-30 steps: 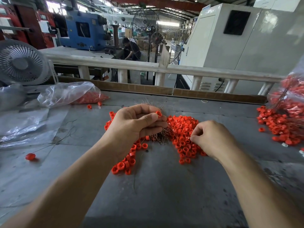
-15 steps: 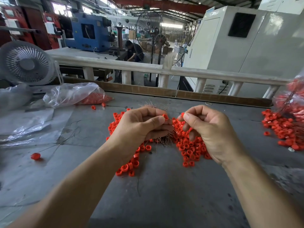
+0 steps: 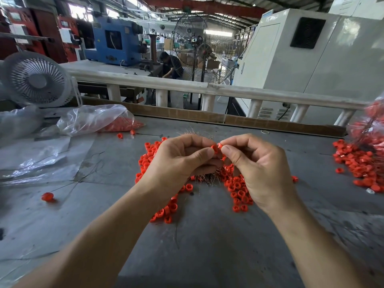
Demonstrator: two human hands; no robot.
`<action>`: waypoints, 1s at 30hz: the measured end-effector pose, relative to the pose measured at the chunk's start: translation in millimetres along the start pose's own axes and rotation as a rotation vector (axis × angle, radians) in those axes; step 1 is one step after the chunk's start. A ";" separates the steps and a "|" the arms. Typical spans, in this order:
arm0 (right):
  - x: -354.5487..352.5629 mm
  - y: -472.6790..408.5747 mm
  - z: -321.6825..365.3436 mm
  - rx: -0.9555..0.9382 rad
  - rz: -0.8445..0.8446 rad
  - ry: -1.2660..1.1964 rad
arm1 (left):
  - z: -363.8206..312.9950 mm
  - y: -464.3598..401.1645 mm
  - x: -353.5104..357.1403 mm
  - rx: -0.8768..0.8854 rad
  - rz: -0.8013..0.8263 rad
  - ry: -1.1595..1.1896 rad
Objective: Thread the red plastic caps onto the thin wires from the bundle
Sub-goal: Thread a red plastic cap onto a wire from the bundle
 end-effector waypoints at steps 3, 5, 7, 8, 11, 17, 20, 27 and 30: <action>2.7 0.9 5.4 -0.069 0.025 0.100 | -0.6 0.3 0.9 0.013 -0.012 -0.013; 3.6 1.5 7.1 -0.089 0.028 0.125 | -0.4 0.5 1.4 0.015 -0.013 -0.011; 4.2 1.9 8.2 -0.089 0.024 0.121 | -0.1 0.3 1.1 0.018 -0.018 -0.016; 4.5 2.1 8.9 -0.092 0.023 0.125 | -0.1 0.0 0.9 0.020 -0.019 -0.020; 6.2 2.4 12.2 -0.139 0.024 0.176 | -0.3 -0.4 0.8 0.038 -0.019 -0.036; 8.2 1.5 19.0 -0.259 0.060 0.288 | 1.4 -0.1 -0.4 0.048 -0.010 -0.065; 8.1 1.3 19.0 -0.262 0.068 0.303 | 2.9 0.2 -0.7 0.037 -0.016 -0.064; 13.3 4.7 20.0 -0.280 0.089 0.461 | 8.1 -0.4 0.8 -0.044 -0.061 0.077; 19.5 6.4 20.7 -0.320 0.022 0.591 | 15.5 0.1 5.1 -0.121 -0.061 0.123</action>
Point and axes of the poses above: each hand's wrist, its own y-axis away from the middle knuckle, its own x-axis out of the palm, z = x × y, the point moved 5 cm from there along -y, towards the middle knuckle, and after that the axes turned 11 degrees about -y, right-handed, at the moved point
